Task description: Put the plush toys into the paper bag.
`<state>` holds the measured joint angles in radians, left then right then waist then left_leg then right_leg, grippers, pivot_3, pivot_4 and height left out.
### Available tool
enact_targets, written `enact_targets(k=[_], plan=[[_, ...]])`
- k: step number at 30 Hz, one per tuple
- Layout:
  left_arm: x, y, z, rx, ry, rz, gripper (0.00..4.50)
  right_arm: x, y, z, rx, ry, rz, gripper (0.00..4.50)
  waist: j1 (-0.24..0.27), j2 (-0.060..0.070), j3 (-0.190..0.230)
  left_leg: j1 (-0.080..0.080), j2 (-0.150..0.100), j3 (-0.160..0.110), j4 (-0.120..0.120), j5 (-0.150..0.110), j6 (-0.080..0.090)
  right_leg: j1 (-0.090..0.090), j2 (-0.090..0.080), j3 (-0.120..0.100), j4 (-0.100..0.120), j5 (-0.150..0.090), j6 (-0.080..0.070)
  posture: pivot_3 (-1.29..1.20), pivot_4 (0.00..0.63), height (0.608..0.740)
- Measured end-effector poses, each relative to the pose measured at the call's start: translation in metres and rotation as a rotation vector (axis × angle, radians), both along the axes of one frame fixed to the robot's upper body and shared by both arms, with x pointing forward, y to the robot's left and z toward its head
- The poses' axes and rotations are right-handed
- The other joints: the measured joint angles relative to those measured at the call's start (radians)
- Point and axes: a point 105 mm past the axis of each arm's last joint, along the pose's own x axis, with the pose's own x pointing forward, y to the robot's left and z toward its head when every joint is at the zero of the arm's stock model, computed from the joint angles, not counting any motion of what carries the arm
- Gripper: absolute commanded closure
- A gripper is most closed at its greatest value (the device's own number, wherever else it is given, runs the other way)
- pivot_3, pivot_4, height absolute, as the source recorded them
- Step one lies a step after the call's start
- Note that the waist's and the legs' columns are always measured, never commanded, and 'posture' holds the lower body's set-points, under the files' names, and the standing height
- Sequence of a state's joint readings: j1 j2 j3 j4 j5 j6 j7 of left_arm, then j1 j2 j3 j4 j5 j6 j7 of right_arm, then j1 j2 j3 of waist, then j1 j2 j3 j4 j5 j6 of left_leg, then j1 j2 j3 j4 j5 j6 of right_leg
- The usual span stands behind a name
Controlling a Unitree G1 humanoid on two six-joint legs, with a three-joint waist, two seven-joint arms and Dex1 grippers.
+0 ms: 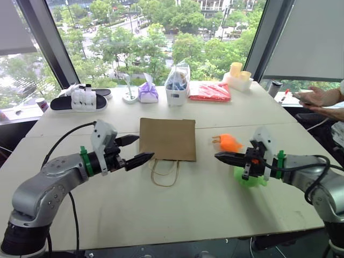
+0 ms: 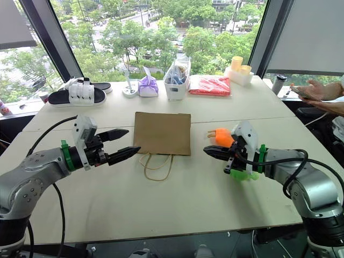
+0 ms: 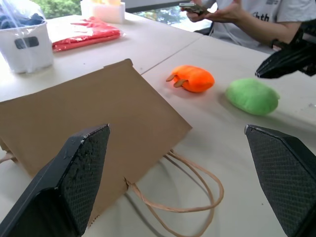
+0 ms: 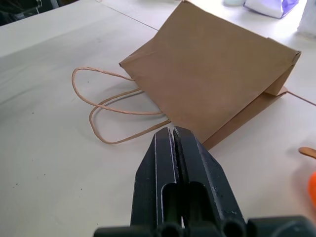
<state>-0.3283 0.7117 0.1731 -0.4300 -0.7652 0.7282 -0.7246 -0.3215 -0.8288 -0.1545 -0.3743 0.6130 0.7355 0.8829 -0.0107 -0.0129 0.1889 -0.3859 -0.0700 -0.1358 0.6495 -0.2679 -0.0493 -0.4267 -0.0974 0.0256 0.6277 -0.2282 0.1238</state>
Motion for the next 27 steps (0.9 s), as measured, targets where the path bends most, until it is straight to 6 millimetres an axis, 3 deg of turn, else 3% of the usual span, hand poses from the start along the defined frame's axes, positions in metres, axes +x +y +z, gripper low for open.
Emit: enact_targets(k=[8,27], plan=[[-0.001,-0.010,-0.003,0.023,-0.004,-0.050,0.02,0.000,0.004,0.000,-0.003,-0.011,-0.004,4.50,0.000,0.000,0.000,0.000,0.000,0.000,0.000,0.000,0.000,0.000,0.000,0.000,0.000,0.000,0.000,0.00,0.150,0.740],[0.006,-0.006,-0.012,0.088,-0.013,-0.073,0.02,-0.002,0.011,-0.001,0.002,-0.017,-0.007,4.50,0.000,0.000,0.000,0.000,0.000,0.000,0.000,0.000,0.000,0.000,0.000,0.000,0.000,0.000,0.000,0.00,0.150,0.740]])
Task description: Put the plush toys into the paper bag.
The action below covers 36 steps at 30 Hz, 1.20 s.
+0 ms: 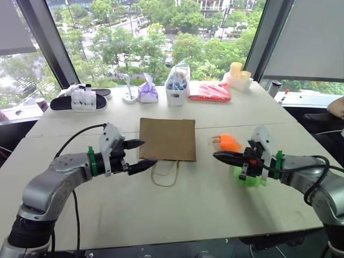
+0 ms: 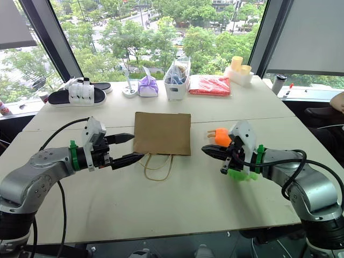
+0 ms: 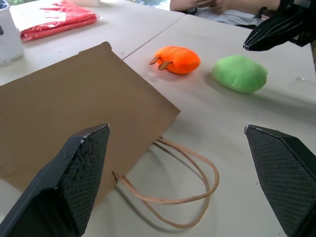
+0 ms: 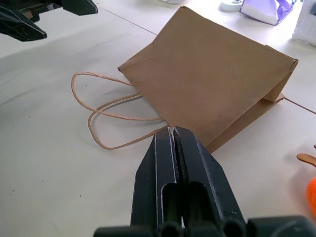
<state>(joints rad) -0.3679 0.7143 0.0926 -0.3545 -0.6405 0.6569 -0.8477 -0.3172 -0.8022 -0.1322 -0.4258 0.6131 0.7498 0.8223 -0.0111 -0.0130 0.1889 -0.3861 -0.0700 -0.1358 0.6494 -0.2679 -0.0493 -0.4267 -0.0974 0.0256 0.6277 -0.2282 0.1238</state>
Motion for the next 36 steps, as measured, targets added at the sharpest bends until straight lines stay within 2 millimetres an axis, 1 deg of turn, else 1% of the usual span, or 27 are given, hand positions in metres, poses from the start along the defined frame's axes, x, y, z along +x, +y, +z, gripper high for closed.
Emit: enact_targets(k=[2,3,6,9,10,12,16,19,21,22,26,28,29,33,34,36], plan=[[0.000,0.005,0.000,0.061,-0.053,-0.004,0.02,0.000,0.003,-0.001,0.003,0.004,0.006,4.50,-0.001,0.000,0.000,0.000,0.000,0.000,0.000,0.000,0.000,0.000,0.000,0.000,0.000,0.000,0.000,0.00,0.150,0.740],[-0.001,0.008,-0.004,0.120,-0.077,-0.015,0.02,0.000,0.003,-0.002,0.006,0.004,0.008,4.50,-0.002,0.000,0.000,0.000,0.000,0.001,-0.001,0.000,0.000,0.000,0.000,0.000,0.000,0.000,0.000,0.00,0.150,0.740],[-0.007,0.017,-0.026,0.297,-0.118,-0.077,0.02,0.000,0.004,-0.002,-0.001,-0.001,0.012,4.50,0.000,0.001,0.000,0.000,0.000,0.001,-0.002,0.000,0.000,0.000,0.000,0.000,-0.001,0.000,0.000,0.00,0.150,0.740],[-0.006,0.019,-0.047,0.432,-0.183,-0.152,0.02,0.001,0.007,-0.004,-0.003,-0.007,0.019,4.50,0.006,0.001,0.000,-0.001,0.000,0.000,-0.001,0.000,0.000,0.000,0.000,0.000,-0.003,0.000,0.000,0.00,0.150,0.740],[-0.002,0.018,-0.052,0.468,-0.207,-0.168,0.02,0.001,0.008,-0.005,-0.002,-0.007,0.018,4.50,0.008,0.001,0.000,-0.001,0.000,0.000,-0.001,0.000,0.000,0.000,0.000,0.000,-0.003,0.000,0.000,0.00,0.150,0.740],[0.009,0.010,-0.059,0.483,-0.256,-0.183,0.02,0.001,0.010,-0.006,0.006,-0.010,0.019,4.50,0.018,0.000,0.000,-0.001,0.000,0.000,0.000,0.000,0.000,0.000,0.000,0.000,-0.005,0.001,-0.001,0.00,0.150,0.740],[0.031,-0.007,-0.059,0.476,-0.365,-0.189,0.02,0.001,0.012,-0.007,0.009,-0.014,0.014,4.50,0.024,0.000,0.000,-0.003,0.000,0.000,-0.001,0.000,0.000,0.000,0.000,-0.001,-0.007,0.002,0.001,0.00,0.150,0.740],[0.036,-0.015,-0.063,0.492,-0.402,-0.214,0.02,-0.002,0.016,-0.010,0.012,-0.014,0.014,4.50,0.019,0.000,0.000,-0.003,0.000,0.000,-0.001,0.000,0.001,-0.001,0.000,-0.001,-0.007,0.002,0.001,0.00,0.150,0.740],[0.037,-0.019,-0.067,0.470,-0.396,-0.223,0.55,-0.004,0.019,-0.015,0.025,-0.003,0.011,4.50,0.015,0.000,0.000,-0.003,0.000,0.000,-0.001,0.000,0.001,-0.001,0.000,-0.001,-0.007,0.002,0.001,0.00,0.150,0.740],[0.038,-0.022,-0.068,0.455,-0.390,-0.227,0.89,-0.005,0.021,-0.018,0.031,0.006,0.010,4.50,0.016,0.000,0.000,-0.003,0.000,0.000,-0.001,0.000,0.001,-0.001,0.000,-0.001,-0.007,0.002,0.001,0.00,0.150,0.740],[0.037,-0.030,-0.065,0.404,-0.370,-0.252,2.98,-0.010,0.023,-0.037,0.014,0.053,-0.012,4.50,0.018,0.000,0.000,-0.003,0.000,0.000,-0.001,0.000,0.001,-0.001,0.000,-0.001,-0.007,0.002,0.001,0.00,0.150,0.740],[0.038,-0.034,-0.058,0.354,-0.332,-0.254,4.02,-0.013,0.023,-0.044,0.002,0.066,-0.030,4.50,0.019,0.000,0.000,-0.003,0.000,0.000,-0.001,0.000,0.001,-0.001,0.000,-0.001,-0.006,0.002,0.001,0.00,0.150,0.740],[0.038,-0.035,-0.053,0.327,-0.315,-0.253,4.46,-0.014,0.022,-0.048,-0.003,0.073,-0.041,4.50,0.019,0.000,0.000,-0.003,0.000,0.000,0.000,0.000,0.001,-0.001,0.000,-0.001,-0.006,0.002,0.001,0.00,0.150,0.740],[0.040,-0.039,-0.023,0.233,-0.274,-0.242,4.46,-0.012,0.024,-0.058,-0.010,0.071,-0.099,4.50,0.016,0.000,0.000,-0.002,0.000,0.000,0.001,0.000,0.001,-0.001,0.000,-0.001,-0.003,0.002,0.002,0.00,0.150,0.740],[0.041,-0.041,-0.016,0.208,-0.259,-0.240,4.46,-0.010,0.027,-0.060,-0.002,0.066,-0.115,4.50,0.014,0.000,0.000,-0.002,0.000,0.000,0.001,0.000,0.001,-0.001,0.000,-0.001,-0.003,0.002,0.002,0.00,0.150,0.740],[0.042,-0.048,-0.002,0.141,-0.236,-0.236,4.46,-0.007,0.039,-0.064,0.032,0.057,-0.140,4.50,0.009,0.000,0.000,-0.001,0.000,-0.001,0.001,0.000,0.001,-0.001,0.000,-0.001,0.000,0.002,0.002,0.00,0.150,0.740]])
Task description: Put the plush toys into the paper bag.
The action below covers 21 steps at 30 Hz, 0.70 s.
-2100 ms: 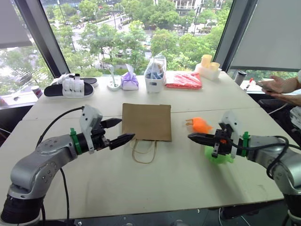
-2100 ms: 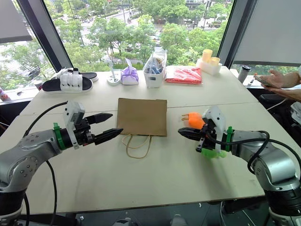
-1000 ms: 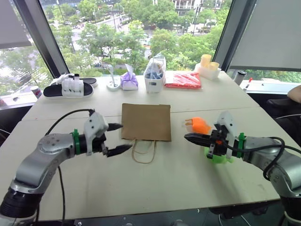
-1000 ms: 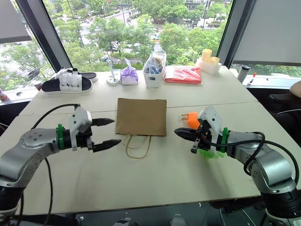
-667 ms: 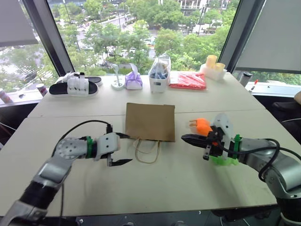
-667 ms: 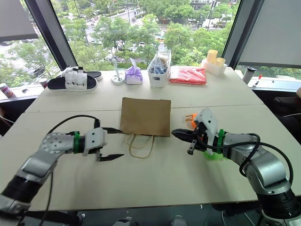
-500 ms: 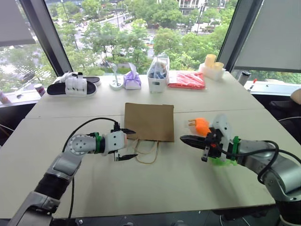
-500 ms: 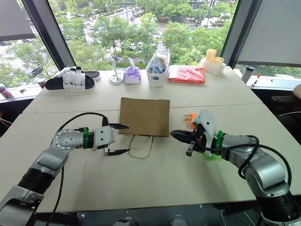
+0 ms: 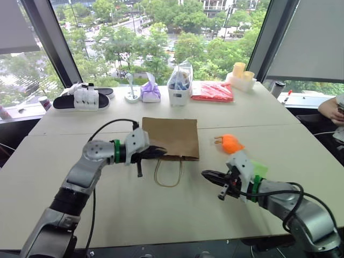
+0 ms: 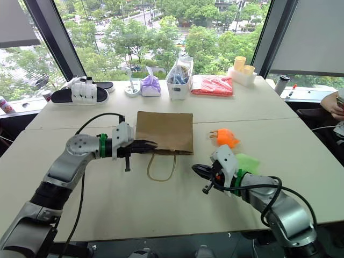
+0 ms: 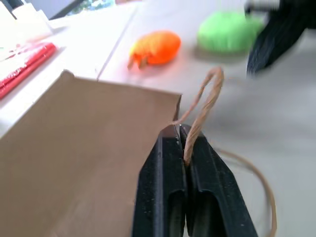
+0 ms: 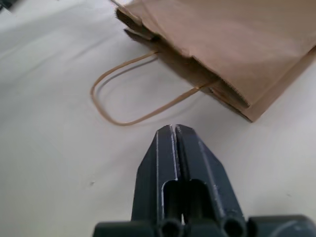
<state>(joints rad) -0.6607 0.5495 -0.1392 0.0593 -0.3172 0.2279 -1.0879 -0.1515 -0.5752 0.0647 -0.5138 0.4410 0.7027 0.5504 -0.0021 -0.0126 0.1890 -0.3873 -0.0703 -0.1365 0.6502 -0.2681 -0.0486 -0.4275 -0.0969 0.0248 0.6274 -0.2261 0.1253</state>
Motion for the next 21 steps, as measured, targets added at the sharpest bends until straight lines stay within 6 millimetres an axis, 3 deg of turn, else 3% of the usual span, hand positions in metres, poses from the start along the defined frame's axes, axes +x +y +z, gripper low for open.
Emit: enact_targets(k=[3,9,13,15,18,21], plan=[[-0.002,-0.012,0.017,-0.060,0.039,-0.025,4.46,0.013,0.021,-0.003,0.033,-0.024,-0.039,4.50,-0.013,0.000,0.000,0.001,0.000,0.000,0.000,0.000,-0.001,0.000,0.000,0.000,0.001,0.000,0.000,0.00,0.150,0.740],[-0.012,-0.026,0.027,-0.138,0.141,-0.052,4.46,0.065,0.066,-0.004,0.105,-0.078,-0.166,4.50,-0.024,0.000,0.000,0.004,0.000,-0.001,-0.002,0.001,-0.003,-0.001,0.001,0.001,0.004,0.000,-0.001,0.00,0.150,0.740],[-0.013,-0.028,0.044,-0.254,0.198,-0.031,4.46,0.094,0.078,-0.018,0.084,-0.079,-0.259,4.50,-0.017,0.000,0.000,0.003,0.000,-0.001,-0.002,0.002,-0.003,-0.001,0.001,0.001,0.003,0.000,-0.001,0.00,0.150,0.740],[-0.007,-0.026,0.064,-0.334,0.207,0.002,4.46,0.100,0.081,-0.031,0.066,-0.063,-0.277,4.50,-0.012,0.000,0.000,0.002,0.000,-0.002,-0.002,0.002,-0.003,-0.001,0.001,0.001,0.003,0.000,-0.001,0.00,0.150,0.740],[0.003,-0.019,0.125,-0.486,0.113,0.048,4.46,0.101,0.089,-0.041,0.065,-0.055,-0.256,4.50,-0.018,-0.001,0.000,0.001,0.000,-0.002,-0.002,0.002,-0.003,-0.002,0.001,0.001,0.003,0.000,-0.001,0.00,0.150,0.740],[0.005,-0.014,0.151,-0.561,0.087,0.063,4.46,0.100,0.091,-0.041,0.054,-0.073,-0.233,4.50,-0.024,0.000,0.000,0.003,0.000,-0.001,-0.003,0.002,-0.004,-0.002,0.001,0.001,0.003,0.000,-0.001,0.00,0.150,0.740]])
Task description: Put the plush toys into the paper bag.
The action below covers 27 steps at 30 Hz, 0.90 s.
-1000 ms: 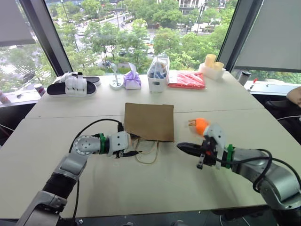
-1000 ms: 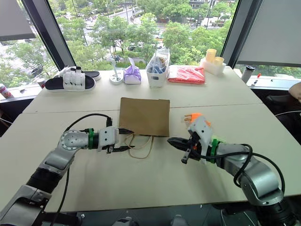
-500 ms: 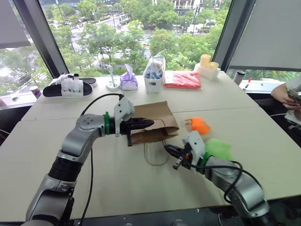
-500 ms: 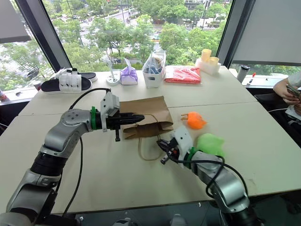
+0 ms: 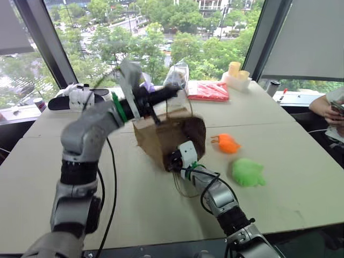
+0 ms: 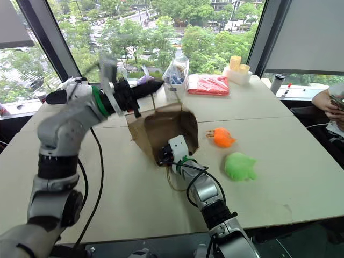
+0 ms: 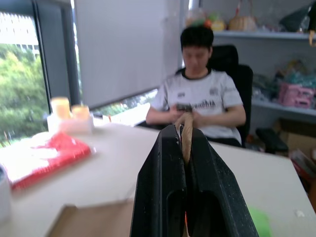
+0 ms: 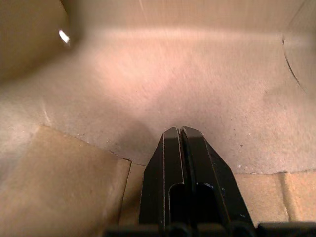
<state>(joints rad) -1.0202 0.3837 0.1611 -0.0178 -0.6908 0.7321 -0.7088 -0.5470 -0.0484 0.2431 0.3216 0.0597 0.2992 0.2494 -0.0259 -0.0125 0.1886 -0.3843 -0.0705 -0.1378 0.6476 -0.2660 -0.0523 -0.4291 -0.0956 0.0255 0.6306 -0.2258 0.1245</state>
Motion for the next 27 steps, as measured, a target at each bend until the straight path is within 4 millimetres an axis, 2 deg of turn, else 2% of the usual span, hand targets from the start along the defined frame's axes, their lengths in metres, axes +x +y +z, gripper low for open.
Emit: enact_targets(k=[2,6,9,11,13,15,17,20,22,24,27], plan=[[0.004,0.007,0.006,-0.038,0.015,0.023,4.46,0.000,0.000,0.001,-0.007,-0.011,0.010,4.50,-0.012,0.000,0.000,0.000,0.000,0.000,0.000,0.000,0.000,0.000,0.000,0.000,0.000,0.000,0.000,0.00,0.150,0.740],[0.000,0.007,0.001,-0.032,0.026,0.003,4.46,-0.001,-0.003,0.001,-0.014,-0.013,0.011,4.50,-0.019,0.000,0.000,0.000,0.000,0.000,0.000,0.000,0.000,0.000,0.000,0.000,0.000,0.000,0.000,0.00,0.150,0.740],[-0.006,0.004,-0.031,0.015,0.063,-0.016,4.46,-0.004,-0.017,0.003,-0.030,-0.002,-0.005,4.50,-0.019,0.001,0.000,0.000,0.000,0.000,-0.001,0.000,0.000,0.000,0.000,0.001,0.000,0.000,0.000,0.00,0.150,0.740],[-0.002,0.002,-0.074,0.057,0.136,0.012,4.46,-0.011,-0.027,0.022,-0.036,-0.030,0.011,4.50,-0.017,0.000,0.000,-0.001,0.000,0.000,0.000,0.000,0.000,-0.001,0.000,0.001,0.000,0.000,0.000,0.00,0.150,0.740],[0.002,-0.001,-0.102,0.083,0.181,0.038,4.46,-0.023,-0.036,0.052,-0.022,-0.067,0.042,4.50,-0.013,0.000,0.000,-0.003,0.000,-0.001,0.000,0.000,-0.001,-0.003,0.000,0.001,0.000,0.000,-0.001,0.00,0.150,0.740],[0.002,-0.002,-0.109,0.088,0.172,0.049,4.46,-0.045,-0.043,0.077,-0.049,-0.090,0.112,4.50,-0.006,0.000,0.000,-0.004,0.000,-0.001,0.001,0.000,0.000,-0.003,0.000,0.000,0.000,0.000,-0.001,0.00,0.150,0.740],[0.002,-0.001,-0.106,0.081,0.145,0.052,4.46,-0.067,-0.061,0.088,-0.098,-0.065,0.135,4.50,0.010,0.000,0.000,-0.004,0.000,-0.001,0.001,0.000,0.000,-0.002,0.000,-0.001,-0.001,0.000,-0.001,0.00,0.150,0.740],[0.001,-0.001,-0.103,0.072,0.136,0.048,4.50,-0.084,-0.077,0.094,-0.112,-0.016,0.131,3.81,0.014,0.000,0.000,-0.004,0.000,0.000,0.001,0.000,0.000,-0.001,-0.001,0.000,-0.002,0.000,-0.001,0.00,0.150,0.740],[-0.001,-0.002,-0.102,0.082,0.125,0.029,4.50,-0.102,-0.104,0.089,-0.201,0.059,0.118,2.76,0.020,0.000,0.000,-0.004,0.000,0.000,0.002,0.000,0.001,0.000,-0.001,-0.001,-0.002,0.000,-0.001,0.00,0.150,0.740],[-0.001,0.003,-0.100,0.085,0.118,0.036,4.50,-0.107,-0.130,0.089,-0.242,0.096,0.038,1.84,0.018,0.000,0.000,-0.004,0.000,0.000,0.002,-0.001,0.001,0.000,-0.001,-0.001,-0.003,0.000,-0.001,0.00,0.150,0.740],[-0.002,-0.001,-0.097,0.073,0.112,0.023,4.50,-0.109,-0.152,0.080,-0.306,0.145,-0.045,0.34,0.013,-0.001,0.000,-0.003,0.000,0.002,0.002,-0.001,0.001,0.001,-0.001,-0.001,-0.002,0.000,-0.001,0.00,0.150,0.740]])
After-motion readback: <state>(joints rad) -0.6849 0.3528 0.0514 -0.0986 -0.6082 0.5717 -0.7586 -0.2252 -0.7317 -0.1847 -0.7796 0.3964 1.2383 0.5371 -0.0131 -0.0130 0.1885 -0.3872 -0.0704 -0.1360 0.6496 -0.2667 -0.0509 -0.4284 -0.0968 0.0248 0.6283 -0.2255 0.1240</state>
